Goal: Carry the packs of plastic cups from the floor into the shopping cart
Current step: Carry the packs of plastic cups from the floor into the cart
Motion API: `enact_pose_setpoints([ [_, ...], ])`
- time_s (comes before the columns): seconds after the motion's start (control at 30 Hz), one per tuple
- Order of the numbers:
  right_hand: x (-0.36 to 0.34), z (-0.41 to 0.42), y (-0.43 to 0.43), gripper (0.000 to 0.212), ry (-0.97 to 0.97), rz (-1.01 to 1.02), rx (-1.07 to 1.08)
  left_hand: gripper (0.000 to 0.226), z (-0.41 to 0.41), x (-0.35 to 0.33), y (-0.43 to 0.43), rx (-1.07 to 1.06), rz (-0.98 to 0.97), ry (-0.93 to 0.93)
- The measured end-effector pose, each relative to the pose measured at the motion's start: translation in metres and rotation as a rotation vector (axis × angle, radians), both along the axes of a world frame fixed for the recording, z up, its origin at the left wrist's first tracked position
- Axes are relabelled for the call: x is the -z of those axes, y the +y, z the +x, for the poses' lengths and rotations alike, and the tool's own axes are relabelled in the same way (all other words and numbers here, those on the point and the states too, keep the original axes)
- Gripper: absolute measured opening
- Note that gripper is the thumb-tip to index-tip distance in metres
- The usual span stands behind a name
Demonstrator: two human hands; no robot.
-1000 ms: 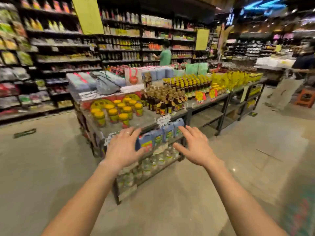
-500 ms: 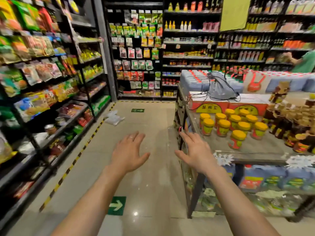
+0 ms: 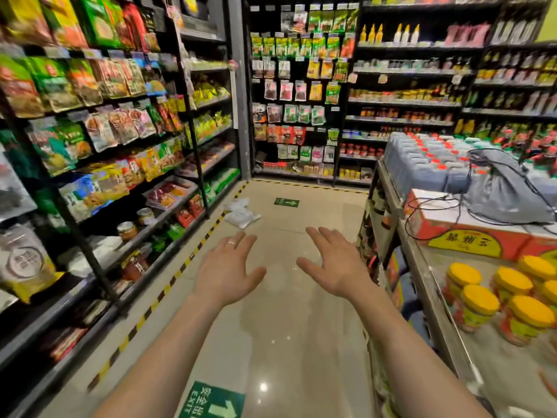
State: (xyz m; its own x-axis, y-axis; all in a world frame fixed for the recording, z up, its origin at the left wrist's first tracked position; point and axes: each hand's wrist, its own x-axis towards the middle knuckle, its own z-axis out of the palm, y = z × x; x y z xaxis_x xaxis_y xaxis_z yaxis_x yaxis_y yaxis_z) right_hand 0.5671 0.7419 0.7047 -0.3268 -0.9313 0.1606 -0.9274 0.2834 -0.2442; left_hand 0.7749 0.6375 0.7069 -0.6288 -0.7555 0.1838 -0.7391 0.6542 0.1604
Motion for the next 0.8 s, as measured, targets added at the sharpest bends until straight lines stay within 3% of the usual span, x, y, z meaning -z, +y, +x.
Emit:
enact_pose_setpoints([
  [0.27, -0.001, -0.056, -0.148, 0.073, 0.015, -0.017, -0.037, 0.074, -0.052, -0.001, -0.150, 0.011, -0.082, 0.025],
  [0.8, -0.019, -0.140, -0.525, 0.068, -0.016, -0.103, 0.014, 0.071, -0.143, -0.021, -0.536, 0.054, -0.083, 0.071],
])
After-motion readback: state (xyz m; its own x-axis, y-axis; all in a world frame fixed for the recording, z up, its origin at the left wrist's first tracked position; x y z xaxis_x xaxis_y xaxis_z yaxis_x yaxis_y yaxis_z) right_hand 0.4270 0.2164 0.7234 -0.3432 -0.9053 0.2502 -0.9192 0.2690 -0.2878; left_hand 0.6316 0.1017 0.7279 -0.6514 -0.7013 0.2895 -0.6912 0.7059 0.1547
